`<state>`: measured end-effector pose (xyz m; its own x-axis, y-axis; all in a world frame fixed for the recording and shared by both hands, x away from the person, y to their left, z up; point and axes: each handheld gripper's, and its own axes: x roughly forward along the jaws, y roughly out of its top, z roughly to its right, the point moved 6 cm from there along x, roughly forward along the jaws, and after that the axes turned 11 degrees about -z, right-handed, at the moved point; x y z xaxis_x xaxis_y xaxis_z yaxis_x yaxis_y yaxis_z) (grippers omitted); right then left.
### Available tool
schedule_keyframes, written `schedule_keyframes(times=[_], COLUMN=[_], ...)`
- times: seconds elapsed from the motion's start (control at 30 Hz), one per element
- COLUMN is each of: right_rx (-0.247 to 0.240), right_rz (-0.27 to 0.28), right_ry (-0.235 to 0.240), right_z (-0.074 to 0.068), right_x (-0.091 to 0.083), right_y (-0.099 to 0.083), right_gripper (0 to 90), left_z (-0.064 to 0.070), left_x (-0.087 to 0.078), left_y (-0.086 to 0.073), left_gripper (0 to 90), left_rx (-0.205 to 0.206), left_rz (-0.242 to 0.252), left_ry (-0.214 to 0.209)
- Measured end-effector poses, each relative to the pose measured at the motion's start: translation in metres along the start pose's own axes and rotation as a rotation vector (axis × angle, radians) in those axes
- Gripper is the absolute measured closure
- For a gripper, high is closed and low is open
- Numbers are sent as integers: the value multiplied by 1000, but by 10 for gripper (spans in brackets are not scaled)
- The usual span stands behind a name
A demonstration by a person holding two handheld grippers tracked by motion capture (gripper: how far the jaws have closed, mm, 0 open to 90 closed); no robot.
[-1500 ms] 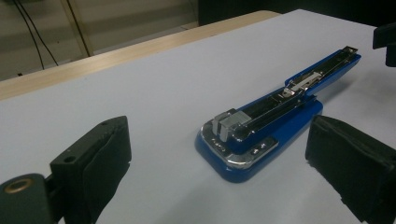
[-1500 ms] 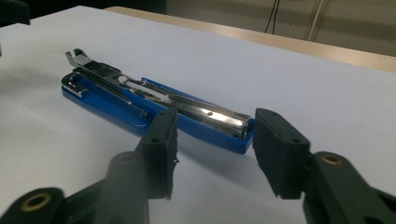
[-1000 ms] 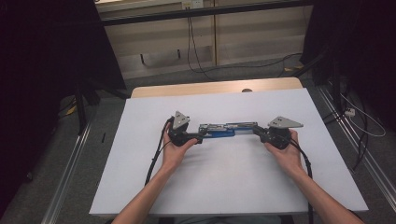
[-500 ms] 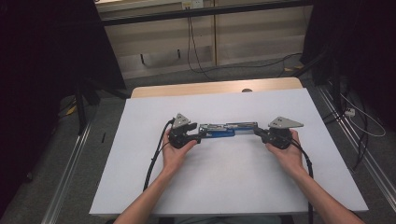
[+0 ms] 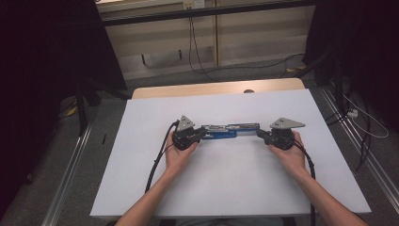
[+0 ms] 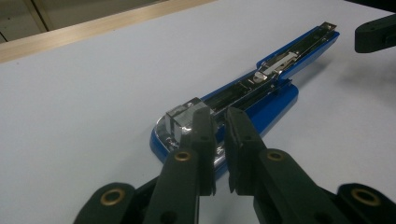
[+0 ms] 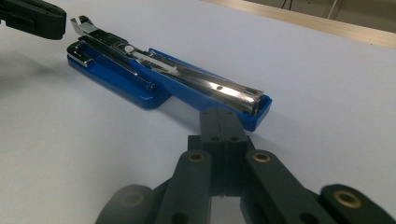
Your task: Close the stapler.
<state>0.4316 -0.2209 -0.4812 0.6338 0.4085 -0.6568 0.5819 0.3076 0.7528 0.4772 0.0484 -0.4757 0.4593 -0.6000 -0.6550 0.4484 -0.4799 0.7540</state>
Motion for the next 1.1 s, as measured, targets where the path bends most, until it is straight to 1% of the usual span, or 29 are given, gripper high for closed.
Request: schedule_keyframes(times=[0.07, 0.17, 0.2, 0.27, 0.3, 0.33, 0.37, 0.4, 0.47, 0.63, 0.67, 0.7, 0.8, 0.83, 0.93, 1.07, 1.1], right_rx=[4, 8, 7, 3, 2, 2, 3, 4, 9, 10, 10, 9, 6, 9, 14, 19, 16], right_rz=[-4, -5, -11, -19, -22, -29, -32, -34, -40, -59, -60, -63, -75, -77, -87, -106, -112], right_ry=[2, 21, 20, 15, 13, 8, 7, 5, 2, -2, -3, -2, -6, -8, -8, -16, -20], right_z=[0, 0, -1, -1, 0, 0, 0, 1, 2, 4, 4, 4, 4, 4, 5, 6, 6], right_x=[1, 2, 2, 2, 3, 3, 3, 4, 4, 8, 9, 9, 10, 10, 11, 11, 12], right_y=[0, -1, -1, -1, -1, -2, -2, -2, -2, -2, -1, -1, -2, -2, -2, -3, -4], right_gripper=[900, 900, 900, 900, 900, 900, 900, 900, 900, 900, 900, 900, 900, 900, 900, 900, 900], left_z=[1, -2, -2, -4, -4, -4, -4, -4, -5, -5, -5, -4, -5, -5, -5, -7, -6], left_x=[1, 1, 2, 4, 5, 7, 7, 7, 7, 9, 9, 10, 11, 11, 11, 10, 11], left_y=[1, 1, 0, -2, -4, -4, -5, -4, -3, -4, -4, -4, -5, -5, -5, -5, -5], left_gripper=[846, 892, 900, 900, 900, 900, 900, 900, 900, 900, 900, 900, 900, 900, 900, 900, 900], left_rx=[-1, -2, -4, 11, 15, 21, 17, 14, 11, 15, 27, 19, 25, 17, 11, 11, 8], left_rz=[15, 10, 8, -6, -18, -26, -31, -20, -17, -34, -44, -45, -71, -69, -73, -73, -72], left_ry=[-5, -2, 2, 14, 8, 13, 10, 21, 20, 23, 32, 27, 36, 32, 25, 27, 21])
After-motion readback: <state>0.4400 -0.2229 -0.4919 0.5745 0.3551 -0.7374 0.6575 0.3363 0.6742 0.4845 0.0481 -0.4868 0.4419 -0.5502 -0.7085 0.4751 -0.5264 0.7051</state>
